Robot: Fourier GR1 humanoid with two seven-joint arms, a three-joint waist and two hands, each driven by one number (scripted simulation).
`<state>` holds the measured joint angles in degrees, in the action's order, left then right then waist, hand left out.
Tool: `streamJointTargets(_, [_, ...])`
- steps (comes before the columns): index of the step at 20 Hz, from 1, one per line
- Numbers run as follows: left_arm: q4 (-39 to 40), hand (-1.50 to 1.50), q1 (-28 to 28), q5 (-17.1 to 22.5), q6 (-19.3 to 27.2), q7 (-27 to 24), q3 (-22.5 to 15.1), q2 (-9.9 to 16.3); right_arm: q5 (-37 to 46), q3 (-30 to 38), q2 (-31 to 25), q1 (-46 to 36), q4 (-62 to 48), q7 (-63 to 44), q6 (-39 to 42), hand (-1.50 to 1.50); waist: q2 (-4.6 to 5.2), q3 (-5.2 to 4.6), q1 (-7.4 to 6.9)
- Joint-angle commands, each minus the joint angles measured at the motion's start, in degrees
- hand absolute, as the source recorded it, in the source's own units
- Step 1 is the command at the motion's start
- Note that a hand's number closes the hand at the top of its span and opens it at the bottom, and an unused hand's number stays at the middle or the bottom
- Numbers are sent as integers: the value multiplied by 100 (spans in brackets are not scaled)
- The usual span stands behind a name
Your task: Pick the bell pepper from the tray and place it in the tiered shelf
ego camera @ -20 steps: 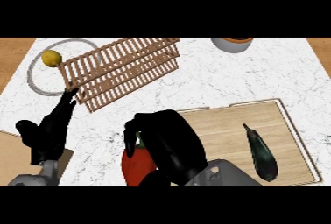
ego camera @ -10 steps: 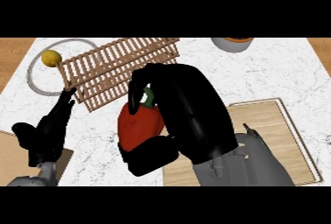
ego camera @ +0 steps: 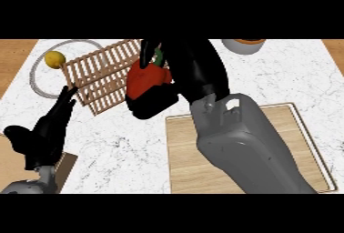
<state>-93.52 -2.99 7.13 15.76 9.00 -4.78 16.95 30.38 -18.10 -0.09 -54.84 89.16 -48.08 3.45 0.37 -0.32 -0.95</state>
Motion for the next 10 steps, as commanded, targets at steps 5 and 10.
streamJointTargets(5, [99,0,-348,-154,95,-210,95,-266,-124,109,9,-436,-1929,1334,-1267,150,-9,29,-11])
streamJointTargets(10, [502,0,-790,-287,21,-264,163,-260,-331,143,9,-788,-3008,2077,-1932,150,11,28,-11])
